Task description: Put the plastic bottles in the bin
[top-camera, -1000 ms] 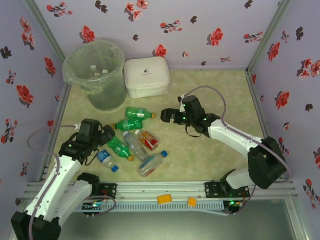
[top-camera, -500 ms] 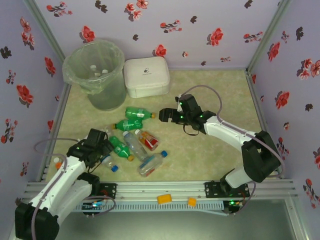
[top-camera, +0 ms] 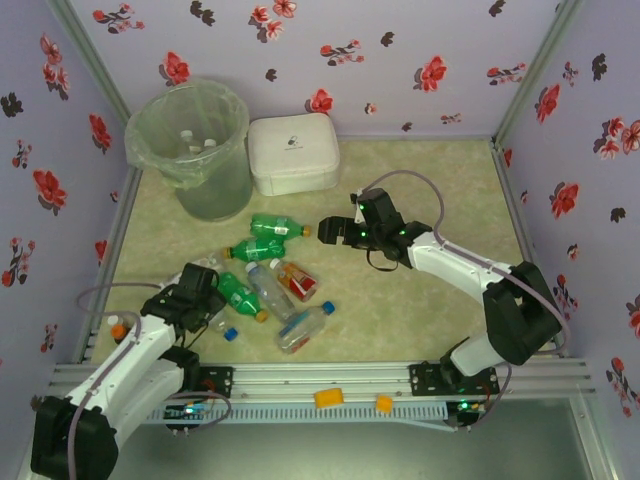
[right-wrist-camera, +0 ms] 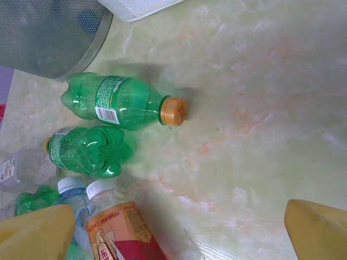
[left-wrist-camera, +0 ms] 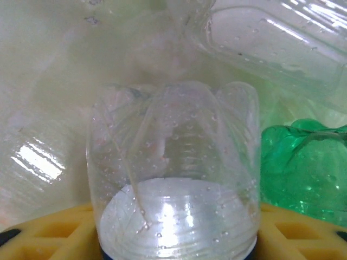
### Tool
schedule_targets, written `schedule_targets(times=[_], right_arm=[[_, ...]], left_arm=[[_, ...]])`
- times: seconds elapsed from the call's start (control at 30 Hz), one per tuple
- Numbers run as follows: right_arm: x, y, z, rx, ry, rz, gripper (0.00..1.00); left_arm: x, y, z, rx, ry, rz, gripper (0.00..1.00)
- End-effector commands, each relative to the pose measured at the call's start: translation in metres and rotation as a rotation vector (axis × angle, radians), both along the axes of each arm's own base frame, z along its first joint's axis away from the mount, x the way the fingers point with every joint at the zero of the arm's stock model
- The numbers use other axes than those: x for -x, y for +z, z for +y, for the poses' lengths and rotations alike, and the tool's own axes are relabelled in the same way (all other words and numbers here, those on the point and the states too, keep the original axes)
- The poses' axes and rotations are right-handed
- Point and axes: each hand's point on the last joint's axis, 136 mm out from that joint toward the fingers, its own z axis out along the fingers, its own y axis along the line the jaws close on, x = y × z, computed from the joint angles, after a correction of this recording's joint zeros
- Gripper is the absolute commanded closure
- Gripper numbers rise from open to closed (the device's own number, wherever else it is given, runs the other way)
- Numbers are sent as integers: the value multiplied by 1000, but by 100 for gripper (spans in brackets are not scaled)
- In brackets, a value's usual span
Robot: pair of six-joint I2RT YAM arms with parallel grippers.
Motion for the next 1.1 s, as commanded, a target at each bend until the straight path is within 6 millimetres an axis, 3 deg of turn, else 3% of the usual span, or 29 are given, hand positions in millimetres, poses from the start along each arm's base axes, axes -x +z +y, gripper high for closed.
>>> schedule_targets(times=[0.0,0.2,0.4,0.63,0.9,1.07], right_arm=[[3,8,4,-18,9,-4,0],[3,8,1,-10,3,-8,0],[3,8,1,-8,0,-12,0],[3,8,2,-14,2,-10,0],[3,7,2,-24,-2,-7,0],[2,7,8,-56,2,0,0]], left_arm=[[1,-7,2,-3,26,-4,43],[-3,4,3,-15,11,-30,59],[-16,58,12,-83,-21,-155,63],[-44,147,13,-123,-74,-425,64],[-95,268,-12,-143,-189,-813,68],[-129,324,-28,-122,-187,-1036,70]])
